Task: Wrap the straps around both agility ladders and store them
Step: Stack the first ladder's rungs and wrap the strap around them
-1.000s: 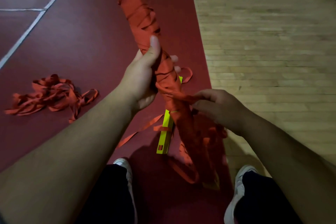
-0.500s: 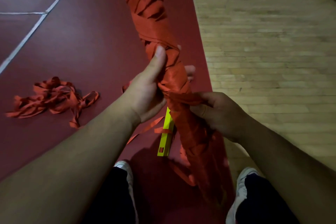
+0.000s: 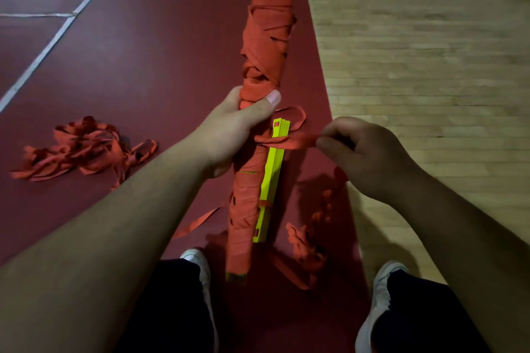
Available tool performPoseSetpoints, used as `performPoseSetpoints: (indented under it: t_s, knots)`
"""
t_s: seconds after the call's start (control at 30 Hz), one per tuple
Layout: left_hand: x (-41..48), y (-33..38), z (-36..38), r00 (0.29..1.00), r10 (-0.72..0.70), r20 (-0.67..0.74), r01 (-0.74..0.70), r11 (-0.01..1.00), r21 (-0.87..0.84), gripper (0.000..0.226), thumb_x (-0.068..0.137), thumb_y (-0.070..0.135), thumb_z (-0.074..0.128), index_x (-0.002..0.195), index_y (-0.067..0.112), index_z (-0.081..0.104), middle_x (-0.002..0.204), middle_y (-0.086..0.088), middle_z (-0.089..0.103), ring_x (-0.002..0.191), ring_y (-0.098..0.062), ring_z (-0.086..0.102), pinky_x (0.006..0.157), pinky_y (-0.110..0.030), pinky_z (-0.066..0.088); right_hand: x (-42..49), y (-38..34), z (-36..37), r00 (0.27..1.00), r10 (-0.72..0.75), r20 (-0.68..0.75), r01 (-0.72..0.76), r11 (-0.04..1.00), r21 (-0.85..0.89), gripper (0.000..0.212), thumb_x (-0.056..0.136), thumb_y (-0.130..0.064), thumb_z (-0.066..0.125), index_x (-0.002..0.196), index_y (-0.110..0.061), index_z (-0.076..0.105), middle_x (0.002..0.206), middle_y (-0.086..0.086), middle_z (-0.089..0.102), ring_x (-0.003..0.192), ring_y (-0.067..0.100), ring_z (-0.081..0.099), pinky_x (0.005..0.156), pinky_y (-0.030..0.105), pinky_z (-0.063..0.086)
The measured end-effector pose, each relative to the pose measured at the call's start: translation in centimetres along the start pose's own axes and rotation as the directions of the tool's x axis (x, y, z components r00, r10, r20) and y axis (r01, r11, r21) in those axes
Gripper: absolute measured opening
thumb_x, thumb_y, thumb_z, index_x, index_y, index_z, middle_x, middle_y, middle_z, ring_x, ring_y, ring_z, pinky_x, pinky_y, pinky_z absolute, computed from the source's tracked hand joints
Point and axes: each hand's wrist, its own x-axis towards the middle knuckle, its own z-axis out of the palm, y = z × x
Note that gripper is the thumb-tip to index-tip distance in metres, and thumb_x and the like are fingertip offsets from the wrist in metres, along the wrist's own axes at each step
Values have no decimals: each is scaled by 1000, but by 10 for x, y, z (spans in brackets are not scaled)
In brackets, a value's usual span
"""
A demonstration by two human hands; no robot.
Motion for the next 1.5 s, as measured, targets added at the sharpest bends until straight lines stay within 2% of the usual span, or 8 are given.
performPoseSetpoints:
  t_s: [0.33, 0.57, 0.67, 0.9, 0.97, 1.1, 1.23, 1.5]
  knots:
    - [-3, 10, 6, 997, -66, -42, 54, 968, -247, 18, 91, 35, 63, 96, 20, 57, 78, -11, 62, 63, -23, 61, 59, -30, 56, -7, -1, 4, 994, 23, 103, -39, 988, 151, 25, 92, -53, 61, 85, -30, 59, 68, -7, 61, 61, 4, 57, 58, 25, 44]
    - [-2, 11, 7, 995, -35, -95, 5, 956, -294, 16, 96, 31, 61, 91, 16, 58, 66, -3, 61, 52, -14, 59, 54, -26, 51, -11, -1, 11, 999, -36, 16, 34, 992, 118, 34, 83, -16, 78, 75, -35, 51, 77, -1, 66, 68, 12, 60, 67, 36, 51]
    - [-3, 10, 8, 996, -37, -85, 12, 962, -274, 15, 96, 30, 61, 89, 18, 56, 63, -1, 60, 51, -14, 58, 54, -26, 50, -12, -4, 16, 995, 0, 97, -18, 983, 183, 34, 79, -11, 80, 89, -31, 55, 66, -8, 56, 57, 3, 51, 57, 16, 42]
    - [-2, 4, 8, 998, -34, -51, 26, 989, -147, 16, 95, 34, 64, 93, 19, 59, 66, 3, 61, 58, -12, 59, 63, -28, 49, -7, -1, 21, 984, -96, 152, 107, 992, -69, 7, 79, -23, 65, 73, -21, 62, 73, -4, 57, 68, 9, 52, 62, 34, 38]
    - [-2, 5, 7, 998, -24, -54, 16, 990, -140, 17, 93, 35, 66, 91, 19, 59, 67, 3, 61, 58, -12, 59, 63, -28, 49, -10, -4, 21, 979, -93, 180, 54, 976, 212, 23, 79, -33, 61, 79, -10, 62, 83, 11, 61, 76, 22, 57, 68, 39, 45]
    - [-2, 10, 5, 998, -9, -65, -1, 988, -152, 17, 93, 34, 64, 94, 17, 60, 70, -1, 60, 59, -14, 59, 61, -28, 50, -12, -18, 19, 917, 180, 357, -394, 562, 728, 49, 90, -55, 54, 70, -11, 64, 63, 18, 62, 55, 31, 57, 57, 39, 46]
    - [-2, 11, 3, 997, 3, -73, -11, 993, -114, 18, 93, 35, 64, 90, 18, 57, 79, -9, 52, 62, -19, 53, 59, -29, 46, -8, -12, 22, 925, 117, 363, -296, 821, 489, 46, 90, -51, 59, 71, -9, 64, 52, 3, 47, 48, 20, 39, 52, 31, 31]
    - [-1, 7, 4, 995, 51, -84, -50, 999, 15, 23, 91, 38, 68, 91, 17, 59, 66, 6, 63, 58, -9, 59, 56, -23, 48, -3, -4, 11, 997, 27, -73, -2, 949, 315, 12, 79, -40, 74, 78, -34, 64, 68, -7, 68, 63, 10, 64, 63, 32, 49]
